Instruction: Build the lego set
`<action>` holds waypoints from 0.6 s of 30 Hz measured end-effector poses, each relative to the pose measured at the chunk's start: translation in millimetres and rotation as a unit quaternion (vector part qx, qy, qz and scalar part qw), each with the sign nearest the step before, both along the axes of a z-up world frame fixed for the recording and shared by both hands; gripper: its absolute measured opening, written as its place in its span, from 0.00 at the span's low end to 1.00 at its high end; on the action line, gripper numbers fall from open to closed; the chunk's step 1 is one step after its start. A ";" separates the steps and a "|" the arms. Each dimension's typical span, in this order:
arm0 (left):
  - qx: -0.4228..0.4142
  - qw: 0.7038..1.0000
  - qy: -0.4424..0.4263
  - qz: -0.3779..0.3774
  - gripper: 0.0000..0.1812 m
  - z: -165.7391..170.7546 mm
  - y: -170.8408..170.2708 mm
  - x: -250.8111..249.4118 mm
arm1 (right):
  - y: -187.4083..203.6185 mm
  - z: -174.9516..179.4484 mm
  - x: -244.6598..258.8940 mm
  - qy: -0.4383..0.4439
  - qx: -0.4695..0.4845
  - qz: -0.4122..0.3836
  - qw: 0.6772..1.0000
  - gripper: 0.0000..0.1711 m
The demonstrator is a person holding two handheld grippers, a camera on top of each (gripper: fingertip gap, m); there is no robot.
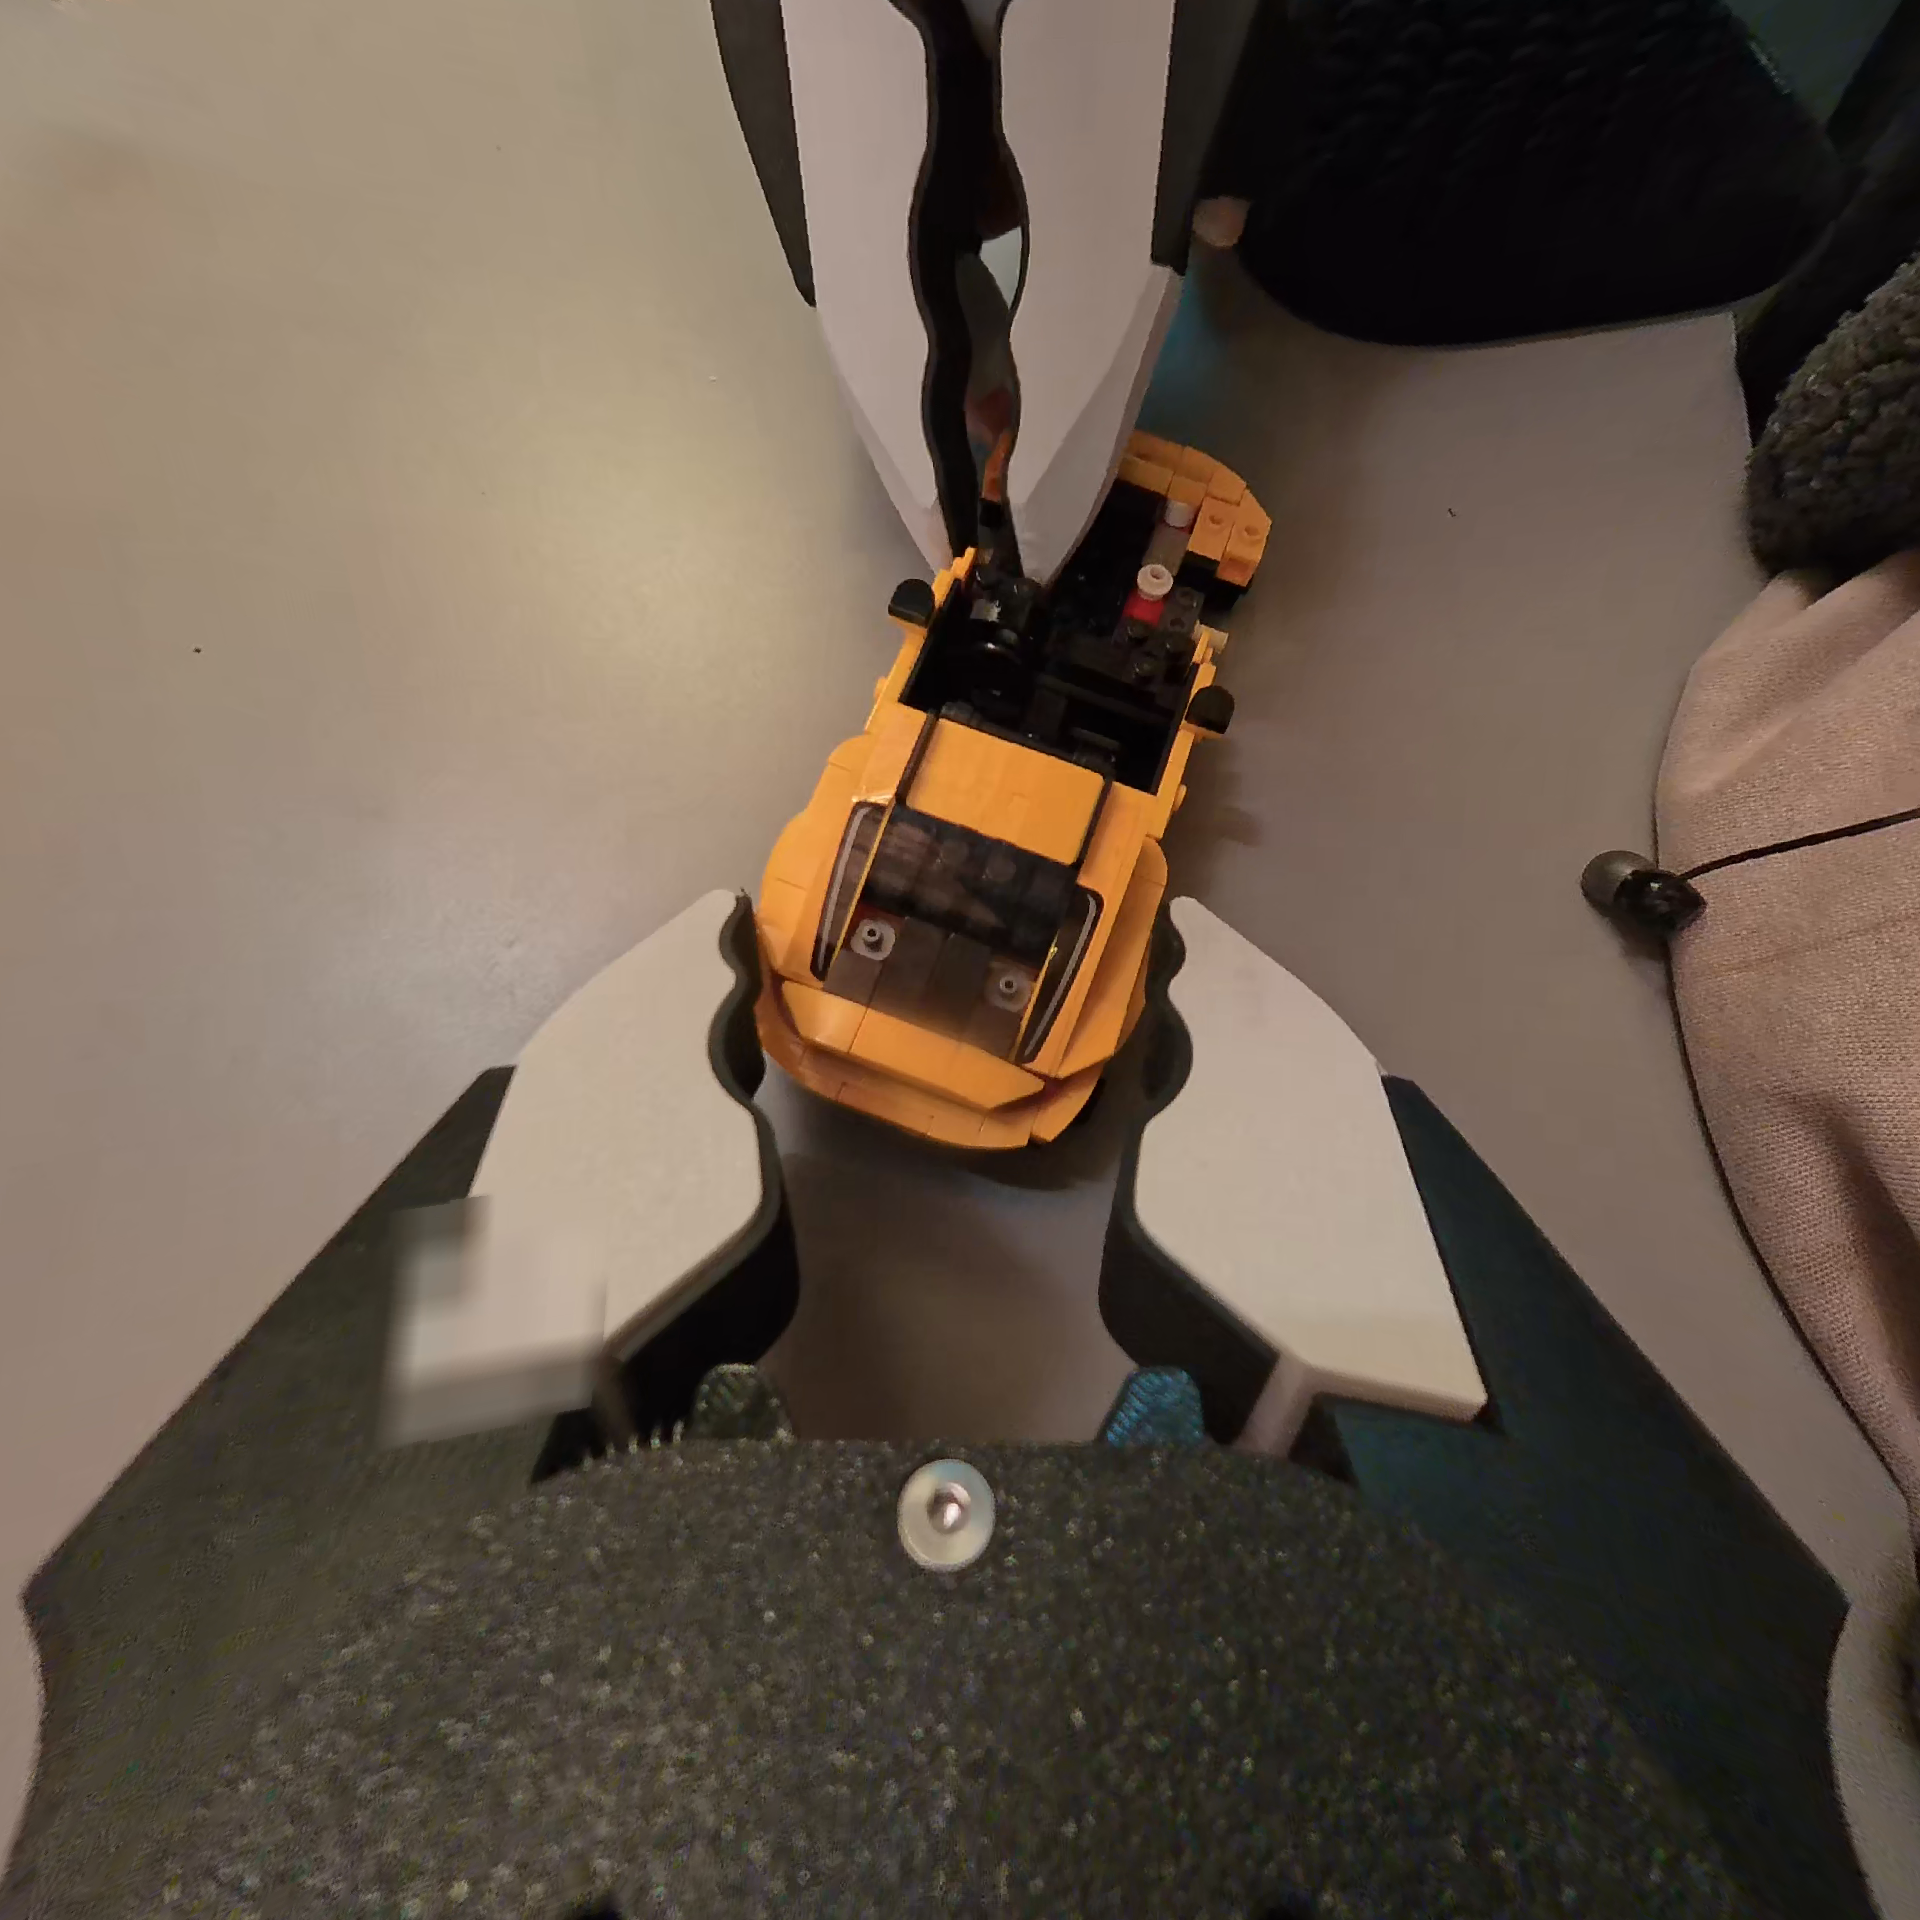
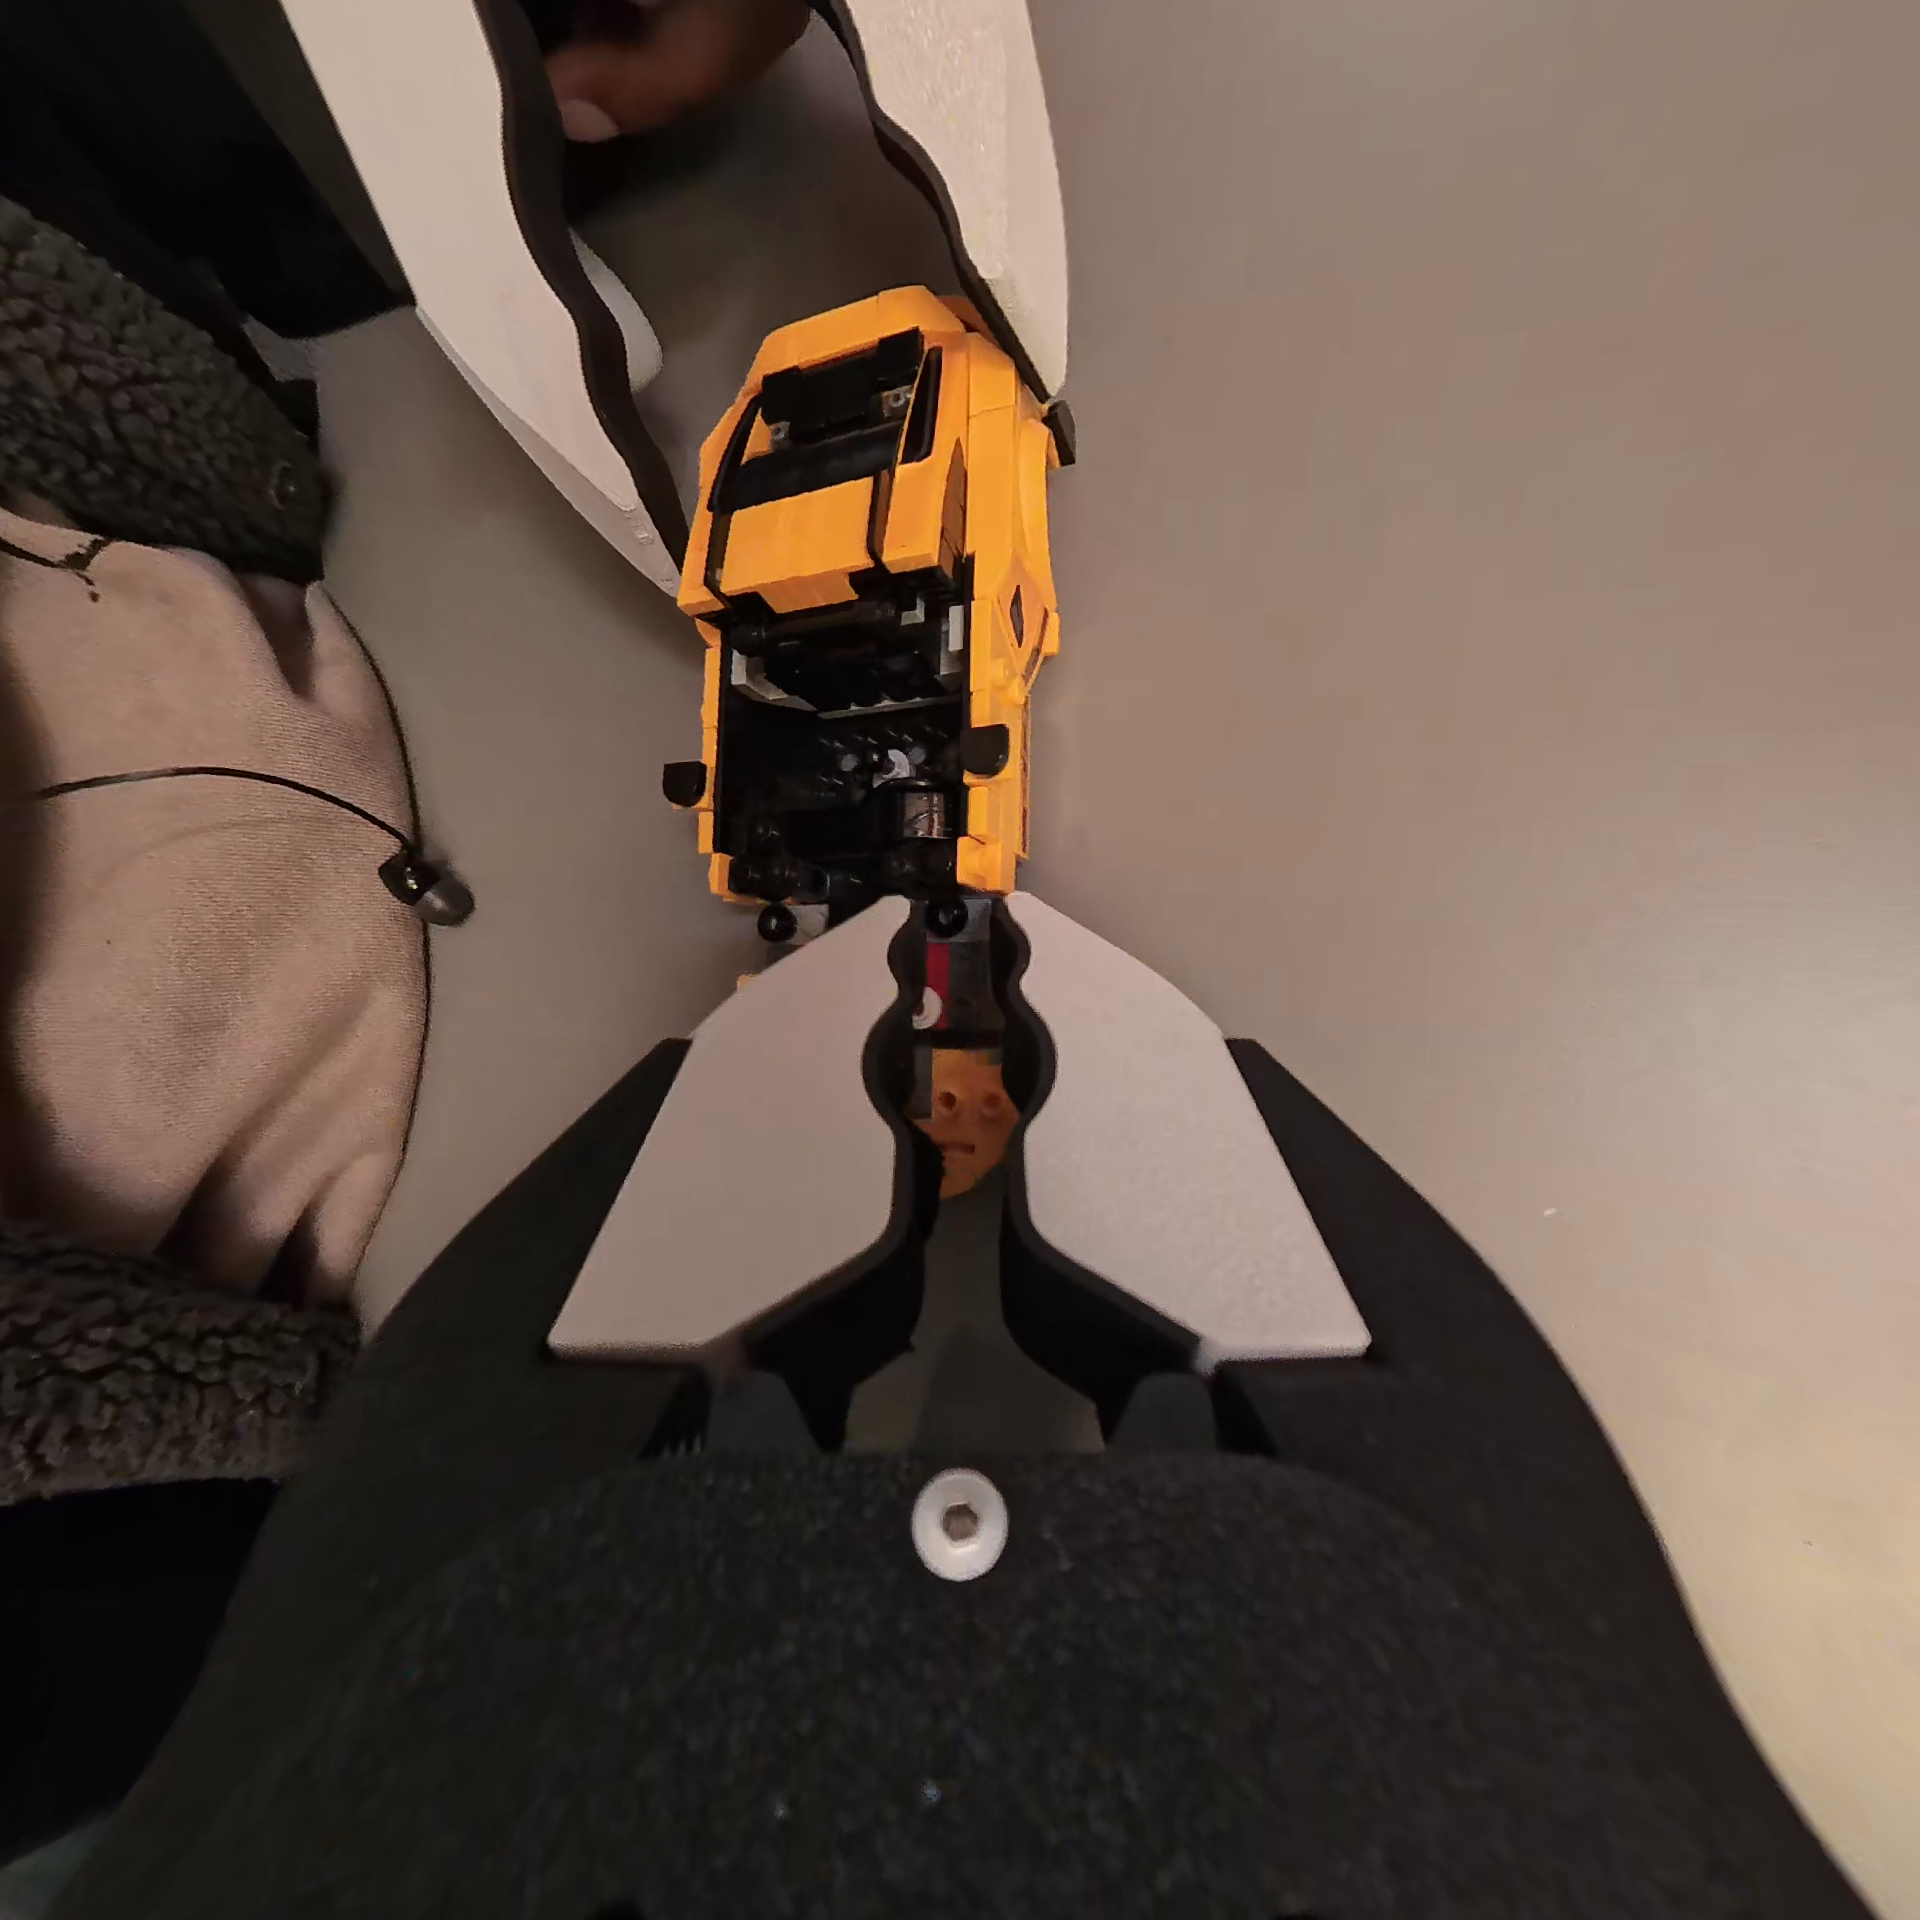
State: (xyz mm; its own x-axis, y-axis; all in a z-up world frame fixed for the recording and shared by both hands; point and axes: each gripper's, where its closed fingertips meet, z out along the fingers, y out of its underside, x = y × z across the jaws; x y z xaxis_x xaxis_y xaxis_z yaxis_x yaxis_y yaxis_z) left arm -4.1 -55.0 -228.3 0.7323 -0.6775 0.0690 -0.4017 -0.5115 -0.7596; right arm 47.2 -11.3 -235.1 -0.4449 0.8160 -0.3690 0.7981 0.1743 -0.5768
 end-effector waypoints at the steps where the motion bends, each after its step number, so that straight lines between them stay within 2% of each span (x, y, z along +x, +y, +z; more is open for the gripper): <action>1: 0.000 1.000 0.000 0.000 0.39 0.1 0.0 -0.1 | 1.2 -1.1 -0.2 -0.002 0.003 -0.002 1.000 0.07; 18: 0.002 1.000 0.005 -0.002 0.39 0.2 -0.2 -0.8 | 1.8 -2.2 -0.9 0.000 -0.003 -0.006 1.000 0.07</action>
State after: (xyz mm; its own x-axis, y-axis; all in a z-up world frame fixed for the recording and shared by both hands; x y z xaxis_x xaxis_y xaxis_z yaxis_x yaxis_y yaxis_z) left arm -4.9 -55.2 -228.1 0.7298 -0.6810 0.0601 -0.4109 -0.5072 -0.7576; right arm 46.3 -9.5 -237.4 -0.4351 0.8189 -0.3742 0.8005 0.1616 -0.5772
